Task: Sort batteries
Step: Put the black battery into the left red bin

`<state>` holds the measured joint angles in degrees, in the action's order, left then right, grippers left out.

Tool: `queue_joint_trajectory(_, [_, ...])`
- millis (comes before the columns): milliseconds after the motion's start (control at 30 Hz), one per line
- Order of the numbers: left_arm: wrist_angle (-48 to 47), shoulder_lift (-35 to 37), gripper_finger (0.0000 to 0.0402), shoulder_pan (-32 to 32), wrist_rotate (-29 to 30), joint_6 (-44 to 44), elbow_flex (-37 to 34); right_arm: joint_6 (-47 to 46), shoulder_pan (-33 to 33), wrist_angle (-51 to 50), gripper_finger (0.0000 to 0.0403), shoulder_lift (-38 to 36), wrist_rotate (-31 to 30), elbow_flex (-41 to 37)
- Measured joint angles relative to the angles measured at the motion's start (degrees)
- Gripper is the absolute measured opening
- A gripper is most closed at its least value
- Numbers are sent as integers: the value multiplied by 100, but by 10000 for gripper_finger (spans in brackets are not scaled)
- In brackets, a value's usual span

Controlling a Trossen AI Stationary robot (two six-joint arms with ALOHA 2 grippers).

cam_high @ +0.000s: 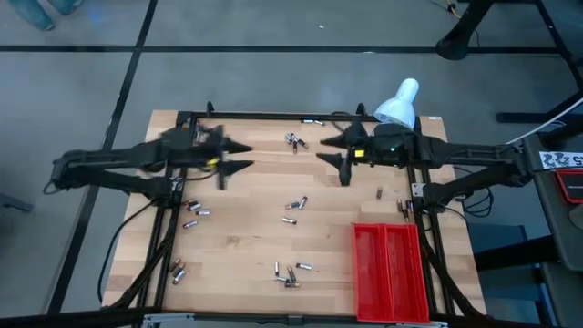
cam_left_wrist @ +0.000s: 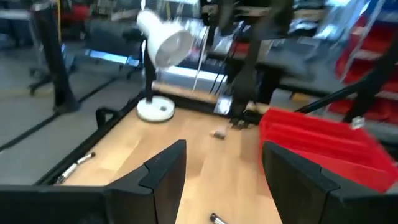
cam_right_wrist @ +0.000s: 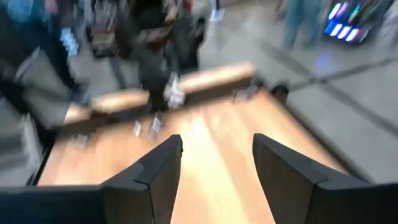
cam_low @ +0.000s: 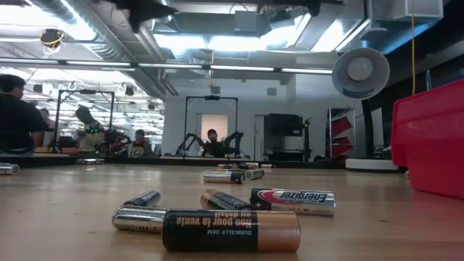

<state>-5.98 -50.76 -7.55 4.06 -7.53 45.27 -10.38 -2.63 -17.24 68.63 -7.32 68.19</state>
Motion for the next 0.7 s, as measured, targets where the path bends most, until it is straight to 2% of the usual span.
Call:
queue_joint_trajectory(200, [-168,-2185,198,3,215,-142,1234,11,4,-1211,199,-63,279,19])
queue_joint_trajectory(333, [-313,-3275,198,61,255,-213,1546,155,2,-1588,199,-63,448,19])
queue_joint_trajectory(500, [-315,-4118,198,408,251,-691,1572,392,4,-1894,199,-97,510,19])
queue_joint_trajectory(700, [-308,-4575,198,908,323,-683,1581,375,4,-2172,199,-171,543,19])
